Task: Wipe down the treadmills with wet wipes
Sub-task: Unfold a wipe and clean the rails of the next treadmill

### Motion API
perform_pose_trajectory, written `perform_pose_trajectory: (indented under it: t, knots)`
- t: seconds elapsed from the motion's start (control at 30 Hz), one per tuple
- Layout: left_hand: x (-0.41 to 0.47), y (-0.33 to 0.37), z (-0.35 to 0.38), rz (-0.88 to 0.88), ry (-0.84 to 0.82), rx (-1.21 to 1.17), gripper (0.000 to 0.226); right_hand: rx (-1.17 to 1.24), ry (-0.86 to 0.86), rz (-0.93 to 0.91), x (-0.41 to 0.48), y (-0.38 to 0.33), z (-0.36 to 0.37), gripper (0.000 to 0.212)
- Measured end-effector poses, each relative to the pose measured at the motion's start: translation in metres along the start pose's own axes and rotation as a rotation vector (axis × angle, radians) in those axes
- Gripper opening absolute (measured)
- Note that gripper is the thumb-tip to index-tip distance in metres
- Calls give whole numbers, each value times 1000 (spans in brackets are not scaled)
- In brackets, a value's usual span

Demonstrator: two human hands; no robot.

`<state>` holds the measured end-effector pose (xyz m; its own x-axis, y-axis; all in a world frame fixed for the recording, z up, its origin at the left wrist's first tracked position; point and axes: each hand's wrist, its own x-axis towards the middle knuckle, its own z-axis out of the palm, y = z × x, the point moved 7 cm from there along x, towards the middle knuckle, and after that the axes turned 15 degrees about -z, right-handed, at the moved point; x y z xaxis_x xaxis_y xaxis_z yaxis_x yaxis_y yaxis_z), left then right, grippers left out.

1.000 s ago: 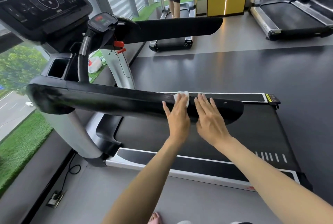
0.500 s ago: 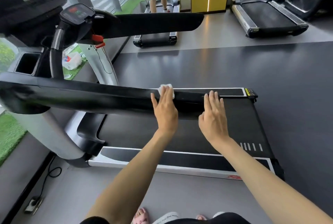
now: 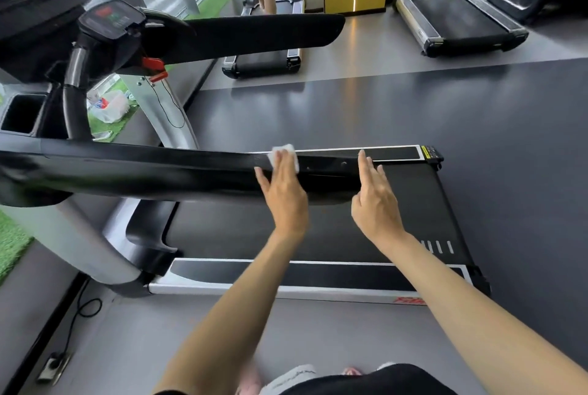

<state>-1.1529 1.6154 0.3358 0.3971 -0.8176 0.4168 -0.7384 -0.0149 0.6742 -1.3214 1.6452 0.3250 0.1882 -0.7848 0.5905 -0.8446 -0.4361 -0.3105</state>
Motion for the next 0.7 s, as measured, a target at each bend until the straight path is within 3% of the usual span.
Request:
perform_pose_trajectory:
  t: [0.13, 0.2, 0.33, 0.43, 0.57, 0.7]
  knots:
    - [-54, 47, 31, 298, -187, -105, 53, 51, 14, -36, -2, 6, -4, 81]
    - [-50, 50, 17, 374, -174, -193, 51, 57, 18, -32, -2, 7, -5, 81]
    - [6, -10, -30, 81, 77, -198, 48, 40, 52, 27, -2, 5, -6, 80]
    - [12, -25, -22, 5, 57, -51, 53, 50, 64, 72, -3, 3, -7, 78]
    - [-23, 15, 16, 180, -82, -4, 63, 57, 29, 55, -2, 5, -9, 75]
    - [-43, 47, 19, 447, -284, -151, 55, 107, 2, 96, -6, 13, -3, 73]
